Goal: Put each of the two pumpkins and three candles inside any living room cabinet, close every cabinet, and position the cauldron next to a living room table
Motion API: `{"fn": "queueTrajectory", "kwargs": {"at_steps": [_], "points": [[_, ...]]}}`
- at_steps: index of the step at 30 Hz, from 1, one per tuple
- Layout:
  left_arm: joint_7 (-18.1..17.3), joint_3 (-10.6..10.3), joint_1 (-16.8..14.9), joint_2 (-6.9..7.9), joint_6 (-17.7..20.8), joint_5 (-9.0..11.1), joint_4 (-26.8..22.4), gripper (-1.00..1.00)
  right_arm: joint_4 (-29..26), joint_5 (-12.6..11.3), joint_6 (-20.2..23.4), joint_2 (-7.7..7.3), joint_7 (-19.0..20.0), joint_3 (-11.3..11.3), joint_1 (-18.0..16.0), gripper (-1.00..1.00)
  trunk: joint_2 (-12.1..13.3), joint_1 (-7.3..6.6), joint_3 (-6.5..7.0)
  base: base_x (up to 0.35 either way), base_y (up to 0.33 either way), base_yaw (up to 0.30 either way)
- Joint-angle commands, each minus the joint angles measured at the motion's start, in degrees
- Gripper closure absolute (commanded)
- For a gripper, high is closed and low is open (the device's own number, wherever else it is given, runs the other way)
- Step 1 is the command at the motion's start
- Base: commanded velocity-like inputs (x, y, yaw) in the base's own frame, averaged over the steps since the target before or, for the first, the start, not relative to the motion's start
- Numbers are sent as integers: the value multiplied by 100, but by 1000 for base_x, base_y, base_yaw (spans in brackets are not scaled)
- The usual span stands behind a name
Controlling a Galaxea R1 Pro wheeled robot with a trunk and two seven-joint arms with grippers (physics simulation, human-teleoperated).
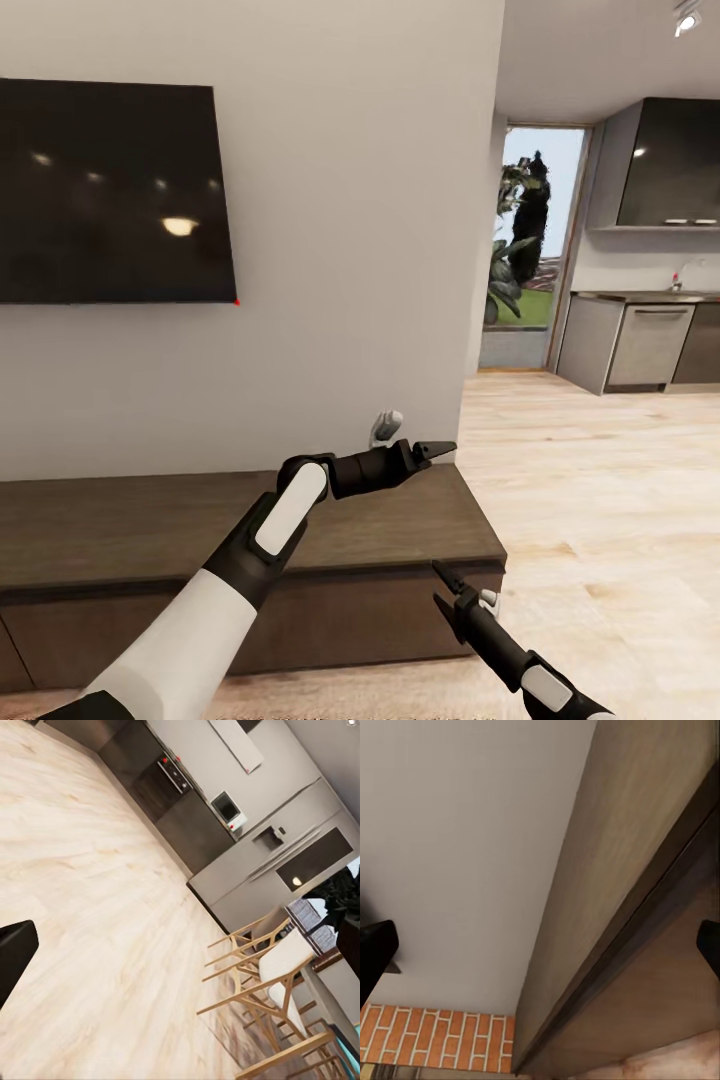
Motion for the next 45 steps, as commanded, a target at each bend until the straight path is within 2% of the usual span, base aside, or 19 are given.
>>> {"fn": "queueTrajectory", "kwargs": {"at_steps": [1, 12, 14, 16, 19, 36, 45], "points": [[-13, 4, -4, -1, 21, 4, 2, -100, -1, -63, 40, -3, 9, 39, -4, -100, -44, 21, -25, 0, 0, 0], [-5, 4, -4, -1, 14, -5, 10, -100, -6, -98, 43, -3, 54, 22, -4, -100, -486, 263, -222, 0, 0, 0], [-11, 4, -4, -1, 14, -5, 11, -100, -6, -98, 35, -3, 317, 22, -4, -100, -566, 307, -258, 0, 0, 0], [-12, 4, -4, -1, 14, -5, 11, -100, -6, -97, 39, -3, 615, 22, -4, -100, -568, 312, -302, 0, 0, 0], [-13, 4, -4, -1, 14, -5, 11, -100, -6, -97, 46, -3, 725, 22, -4, -100, -572, 320, -369, 0, 0, 0], [-13, 4, -4, -1, 14, -4, 11, -100, -3, -110, 68, -11, 768, 15, -4, -100, -595, 364, -745, 0, 0, 0], [-13, 4, -4, -1, 14, -4, 11, -100, 3, -114, 36, -11, 858, 17, -4, -100, -595, 364, -745, 0, 0, 0]]}}
